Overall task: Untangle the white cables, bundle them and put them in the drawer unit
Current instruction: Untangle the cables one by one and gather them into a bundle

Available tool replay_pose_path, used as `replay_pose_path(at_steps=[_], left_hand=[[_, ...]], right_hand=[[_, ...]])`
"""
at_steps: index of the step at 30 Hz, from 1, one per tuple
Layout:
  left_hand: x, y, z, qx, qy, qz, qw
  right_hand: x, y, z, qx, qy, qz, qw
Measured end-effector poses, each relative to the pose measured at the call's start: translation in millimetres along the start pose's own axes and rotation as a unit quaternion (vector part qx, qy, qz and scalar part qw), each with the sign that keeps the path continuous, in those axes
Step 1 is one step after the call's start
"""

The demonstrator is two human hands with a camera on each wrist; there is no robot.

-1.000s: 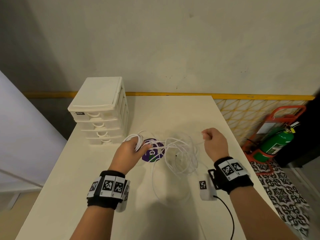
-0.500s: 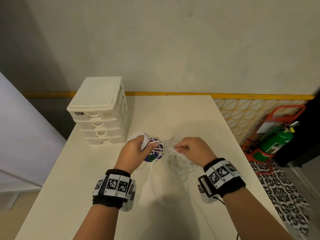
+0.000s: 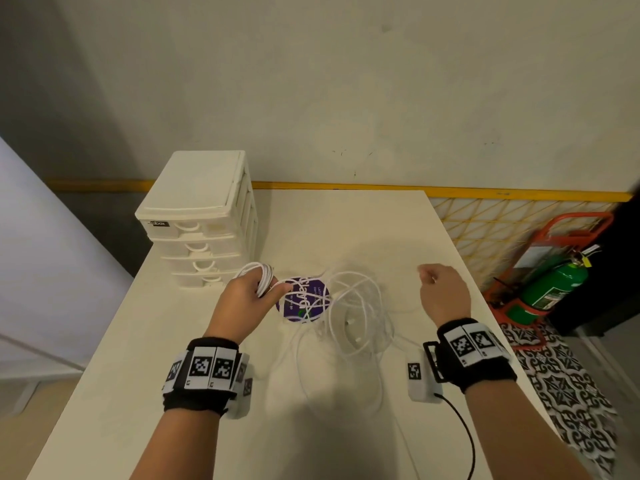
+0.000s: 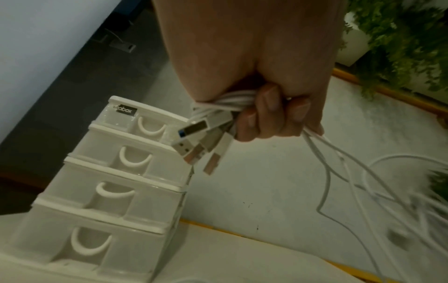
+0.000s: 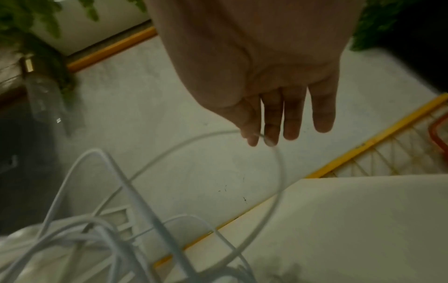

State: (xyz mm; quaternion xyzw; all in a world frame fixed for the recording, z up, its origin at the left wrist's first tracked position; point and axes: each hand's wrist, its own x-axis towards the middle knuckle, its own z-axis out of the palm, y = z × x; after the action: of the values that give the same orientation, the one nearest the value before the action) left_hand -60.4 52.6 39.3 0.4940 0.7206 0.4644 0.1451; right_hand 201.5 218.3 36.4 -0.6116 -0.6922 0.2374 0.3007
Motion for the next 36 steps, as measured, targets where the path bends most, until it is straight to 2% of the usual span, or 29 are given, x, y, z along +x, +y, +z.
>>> replay_pose_path(at_steps=[1,3,4,5,7,8,9,12,15,17,19,23,25,26,27,28,30,31,34,36], left_hand=[[0,1,2,0.001,-0.006,0.003,1.0],[-1,2,6,0.009,-0.022,0.007,1.0],[-2,4,8,0.01,-0.027,0.008,1.0],[-2,5,11,0.01,-0.03,0.009,0.999],[-3,7,14,0.011,-0.028,0.012,0.999],[-2,8,15,0.015,-0.025,0.014,0.999],[-2,7,15,0.021,-0.023,0.015,0.999],[-3,5,11,0.044,-0.018,0.011,0.999],[-3,-2,7,0.071,-0.03,-0.005,0.997],[-2,-8,3,0.099,-0.027,-0.021,0.994],[-2,-14,-2,0.104,-0.015,-0.039,0.994],[-2,-12,0,0.077,-0.008,-0.048,0.996],[-2,-4,7,0.055,-0.009,-0.04,0.998],[-1,1,10,0.047,-0.008,-0.032,0.998],[-1,7,13,0.04,-0.006,-0.02,0.999],[-1,12,15,0.034,-0.003,-0.008,0.999],[1,23,16,0.025,0.012,0.009,1.0],[2,27,15,0.026,0.025,0.012,0.999],[5,31,1,0.049,0.074,0.011,0.996],[6,24,-13,0.062,0.115,-0.006,0.991]], right_hand=[[-2,-3,0,-0.014,0.006,-0.034,0.999],[-6,-14,0,-0.019,0.021,-0.167,0.986],[-9,-22,0,-0.023,-0.024,-0.226,0.973],[-13,-29,1,-0.034,-0.104,-0.259,0.96],[-23,-36,8,-0.077,-0.267,-0.259,0.925],[-27,-37,11,-0.096,-0.308,-0.256,0.911],[-30,-35,13,-0.099,-0.316,-0.261,0.907],[-34,-30,16,-0.066,-0.268,-0.243,0.93],[-29,-24,17,0.006,-0.125,-0.196,0.973],[-22,-22,10,0.069,-0.018,-0.17,0.983],[-13,-18,0,0.108,0.034,-0.123,0.986],[-6,-11,0,0.04,0.004,-0.08,0.996],[-16,-20,4,0.043,0.045,-0.145,0.987],[-23,-28,6,0.06,0.044,-0.192,0.979],[-30,-36,8,0.075,0.001,-0.228,0.971],[-39,-44,12,0.076,-0.076,-0.241,0.964],[-52,-51,23,0.072,-0.228,-0.212,0.948],[-55,-48,29,0.072,-0.254,-0.199,0.944],[-50,-32,35,0.094,-0.234,-0.171,0.953],[-41,-21,30,0.133,-0.212,-0.115,0.961]])
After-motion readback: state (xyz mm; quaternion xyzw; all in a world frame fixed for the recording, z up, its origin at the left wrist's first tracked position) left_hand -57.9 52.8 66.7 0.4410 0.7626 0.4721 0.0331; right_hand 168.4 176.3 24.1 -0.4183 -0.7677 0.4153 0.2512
